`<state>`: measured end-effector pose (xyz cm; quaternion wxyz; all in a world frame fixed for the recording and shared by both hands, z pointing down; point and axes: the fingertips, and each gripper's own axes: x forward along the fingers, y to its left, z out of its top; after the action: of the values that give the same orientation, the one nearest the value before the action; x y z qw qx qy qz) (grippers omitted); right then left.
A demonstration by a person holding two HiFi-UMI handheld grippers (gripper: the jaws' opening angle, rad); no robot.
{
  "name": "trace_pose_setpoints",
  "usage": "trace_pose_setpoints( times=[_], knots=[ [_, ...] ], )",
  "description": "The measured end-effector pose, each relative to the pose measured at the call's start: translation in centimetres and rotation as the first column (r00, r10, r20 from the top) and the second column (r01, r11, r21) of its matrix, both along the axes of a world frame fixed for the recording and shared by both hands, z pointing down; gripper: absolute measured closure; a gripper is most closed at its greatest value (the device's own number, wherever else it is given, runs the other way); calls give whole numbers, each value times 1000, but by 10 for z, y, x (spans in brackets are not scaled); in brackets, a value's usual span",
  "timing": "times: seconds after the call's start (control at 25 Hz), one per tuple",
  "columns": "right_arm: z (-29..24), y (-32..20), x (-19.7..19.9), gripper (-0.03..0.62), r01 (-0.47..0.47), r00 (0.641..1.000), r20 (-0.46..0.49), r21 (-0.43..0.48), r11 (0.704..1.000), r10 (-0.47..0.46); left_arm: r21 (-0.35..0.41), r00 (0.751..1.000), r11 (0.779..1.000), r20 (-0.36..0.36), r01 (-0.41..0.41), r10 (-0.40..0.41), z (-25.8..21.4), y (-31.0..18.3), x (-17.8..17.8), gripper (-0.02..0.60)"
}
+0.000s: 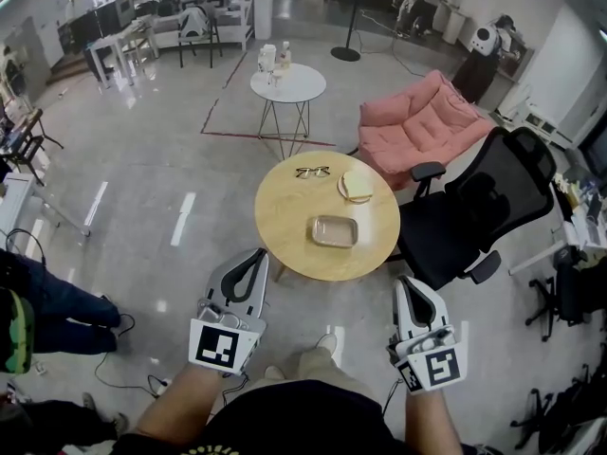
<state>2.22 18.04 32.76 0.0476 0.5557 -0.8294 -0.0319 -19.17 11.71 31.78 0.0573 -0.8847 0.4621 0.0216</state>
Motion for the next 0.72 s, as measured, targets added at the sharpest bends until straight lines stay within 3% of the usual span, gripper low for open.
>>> trace_pose_setpoints(
  times=[0.72],
  knots=[
    [19, -67, 38, 579, 31, 1000, 0, -66, 997, -32, -80, 1000, 997, 17, 16, -14, 32, -64, 37, 565]
  ],
)
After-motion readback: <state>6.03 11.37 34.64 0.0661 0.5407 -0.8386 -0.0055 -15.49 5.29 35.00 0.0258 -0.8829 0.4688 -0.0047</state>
